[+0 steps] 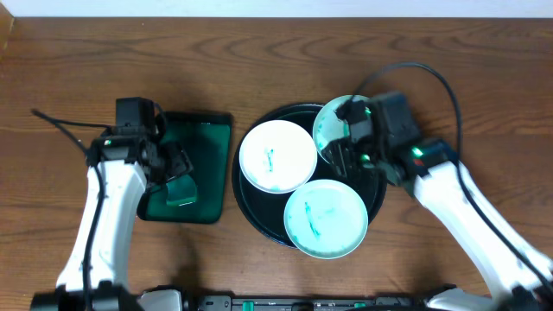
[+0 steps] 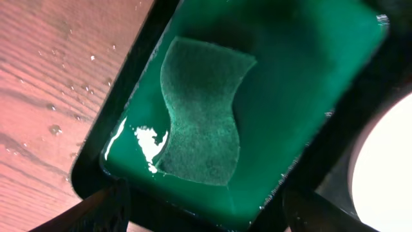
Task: Clean dirty plates on tray and stack at the side
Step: 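Move right gripper to the white plate rim and grip it, then grasp the green sponge in the basin with the left gripper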
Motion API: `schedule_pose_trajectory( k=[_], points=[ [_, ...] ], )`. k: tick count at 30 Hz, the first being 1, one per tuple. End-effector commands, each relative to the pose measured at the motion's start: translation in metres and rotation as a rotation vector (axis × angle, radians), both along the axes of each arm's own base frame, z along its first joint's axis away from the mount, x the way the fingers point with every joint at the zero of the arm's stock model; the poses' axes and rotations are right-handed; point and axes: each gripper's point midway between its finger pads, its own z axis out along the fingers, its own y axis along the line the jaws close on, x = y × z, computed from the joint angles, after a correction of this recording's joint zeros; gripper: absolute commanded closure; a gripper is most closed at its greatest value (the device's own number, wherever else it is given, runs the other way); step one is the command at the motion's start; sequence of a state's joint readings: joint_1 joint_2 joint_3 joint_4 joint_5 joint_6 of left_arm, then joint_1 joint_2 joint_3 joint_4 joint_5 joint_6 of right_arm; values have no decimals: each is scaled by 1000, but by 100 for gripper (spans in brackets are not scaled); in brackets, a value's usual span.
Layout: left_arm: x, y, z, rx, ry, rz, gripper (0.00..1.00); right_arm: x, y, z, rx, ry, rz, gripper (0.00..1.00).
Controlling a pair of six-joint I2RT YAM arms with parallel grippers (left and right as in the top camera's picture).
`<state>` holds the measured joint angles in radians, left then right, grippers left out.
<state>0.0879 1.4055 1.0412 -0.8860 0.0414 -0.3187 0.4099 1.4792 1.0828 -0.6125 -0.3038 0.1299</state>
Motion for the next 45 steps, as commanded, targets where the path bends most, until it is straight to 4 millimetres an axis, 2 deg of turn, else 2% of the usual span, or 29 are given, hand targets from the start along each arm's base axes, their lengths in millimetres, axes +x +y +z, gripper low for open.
schedule_pose_trajectory(
  k=[1,5,7,11,15,18,22,25,30,36,37,38,41,44,45],
  points=[
    [0,5,-4,19,18,47,24,20,12,-19,-22,50,26,55],
    [1,6,-3,24,11,48,24,35,25,-56,-26,171,17,60],
    [1,6,-3,24,12,47,23,37,30,-73,-10,242,-16,62],
    [2,6,-3,25,11,44,23,25,46,-94,52,378,-44,65],
    [2,6,-3,25,11,44,23,15,52,-114,12,443,-95,66],
    [2,6,-3,25,10,44,23,12,48,-127,-66,447,-163,69],
    [2,6,-4,26,8,44,23,21,38,-131,-124,416,-268,83],
    [5,6,-5,26,-2,44,23,32,26,-131,-140,394,-332,99],
    [7,6,-19,25,6,44,23,38,19,-131,-134,395,-361,99],
    [3,5,-61,11,99,42,24,36,22,-131,-139,392,-349,99],
    [4,3,-71,1,123,40,31,35,22,-131,-140,391,-347,99],
    [4,1,-77,-12,137,37,44,35,22,-131,-141,390,-348,99],
    [6,-6,-92,-55,168,32,67,36,22,-131,-142,389,-349,99],
    [6,-6,-101,-58,186,31,89,35,22,-131,-142,389,-349,99],
    [6,-6,-102,-58,184,32,92,35,22,-131,-142,389,-349,99]
  ],
)
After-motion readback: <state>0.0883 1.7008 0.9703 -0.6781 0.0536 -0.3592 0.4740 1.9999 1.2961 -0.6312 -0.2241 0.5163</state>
